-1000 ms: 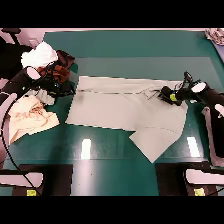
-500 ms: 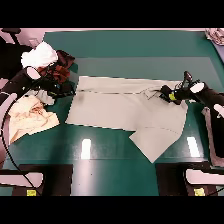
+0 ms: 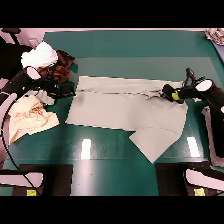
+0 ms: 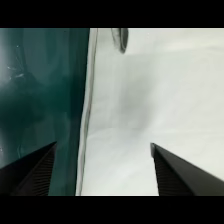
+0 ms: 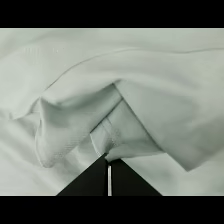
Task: Fold the shirts.
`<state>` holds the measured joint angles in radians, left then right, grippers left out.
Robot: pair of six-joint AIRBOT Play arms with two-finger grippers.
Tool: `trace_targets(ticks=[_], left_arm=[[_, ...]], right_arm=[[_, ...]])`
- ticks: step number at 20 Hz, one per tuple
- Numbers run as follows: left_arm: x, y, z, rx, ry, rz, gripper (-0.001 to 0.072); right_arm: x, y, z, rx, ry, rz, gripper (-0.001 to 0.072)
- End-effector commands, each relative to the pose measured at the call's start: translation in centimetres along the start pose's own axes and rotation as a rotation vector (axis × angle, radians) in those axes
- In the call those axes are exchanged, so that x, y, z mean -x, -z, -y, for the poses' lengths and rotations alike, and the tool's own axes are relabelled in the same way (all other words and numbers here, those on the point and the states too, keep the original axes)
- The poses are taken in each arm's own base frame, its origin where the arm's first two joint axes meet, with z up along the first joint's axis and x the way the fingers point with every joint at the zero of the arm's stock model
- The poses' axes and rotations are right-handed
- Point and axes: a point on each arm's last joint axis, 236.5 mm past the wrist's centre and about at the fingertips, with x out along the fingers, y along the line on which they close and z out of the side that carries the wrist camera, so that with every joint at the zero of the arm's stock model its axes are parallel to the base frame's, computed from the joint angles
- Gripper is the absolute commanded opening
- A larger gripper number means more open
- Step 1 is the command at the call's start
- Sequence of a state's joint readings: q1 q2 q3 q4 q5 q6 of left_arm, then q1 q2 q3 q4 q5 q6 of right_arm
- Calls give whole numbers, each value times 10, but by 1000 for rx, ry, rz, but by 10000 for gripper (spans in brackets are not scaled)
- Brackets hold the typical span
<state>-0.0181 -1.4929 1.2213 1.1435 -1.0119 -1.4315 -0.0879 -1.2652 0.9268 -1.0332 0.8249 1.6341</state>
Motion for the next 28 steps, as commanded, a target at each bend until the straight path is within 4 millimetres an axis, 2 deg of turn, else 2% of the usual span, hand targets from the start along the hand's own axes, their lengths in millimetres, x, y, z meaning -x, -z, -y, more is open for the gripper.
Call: trace_targets(ticks=[1, 4, 8, 9, 10, 11, 13, 14, 15, 16, 19, 21, 23, 25, 28], left_arm=[[0, 1, 0, 1, 0, -3, 694], [0, 1, 0, 1, 1, -4, 694], [0, 2, 0, 8, 2, -10, 694], [0, 3, 0, 8, 2, -12, 694], [0, 4, 0, 8, 2, -15, 694], [0, 5, 0, 7, 2, -22, 694], [0, 13, -3, -11, -10, -54, 695], [1, 17, -4, -17, -18, -73, 696], [2, 21, -6, -13, -19, -89, 696], [3, 25, -9, -4, -18, -107, 696], [12, 36, -26, 43, -21, -160, 696], [19, 53, -40, 62, -39, -230, 697], [22, 73, -44, 63, -49, -309, 697], [15, 89, -39, 83, -19, -350, 698], [8, 116, -37, 61, 16, -426, 707]], right_arm=[[44, 8, -5, 98, 35, 14, 23], [65, 15, 14, 110, 117, 3, 23], [57, 31, 40, 55, 151, -66, 30], [52, 38, 45, 49, 159, -94, 62], [50, 44, 47, 44, 165, -123, 203], [51, 50, 48, 49, 168, -151, 265], [57, 52, 43, 99, 166, -167, 267], [65, 52, 46, 130, 188, -159, 273], [74, 53, 55, 162, 233, -146, 394], [84, 57, 68, 187, 284, -144, 548], [108, 92, 108, 113, 365, -207, 568], [115, 115, 123, -1, 337, -213, 568], [121, 127, 118, -70, 244, -188, 568], [124, 138, 109, -124, 186, -170, 569], [125, 160, 101, -73, 183, -219, 589]])
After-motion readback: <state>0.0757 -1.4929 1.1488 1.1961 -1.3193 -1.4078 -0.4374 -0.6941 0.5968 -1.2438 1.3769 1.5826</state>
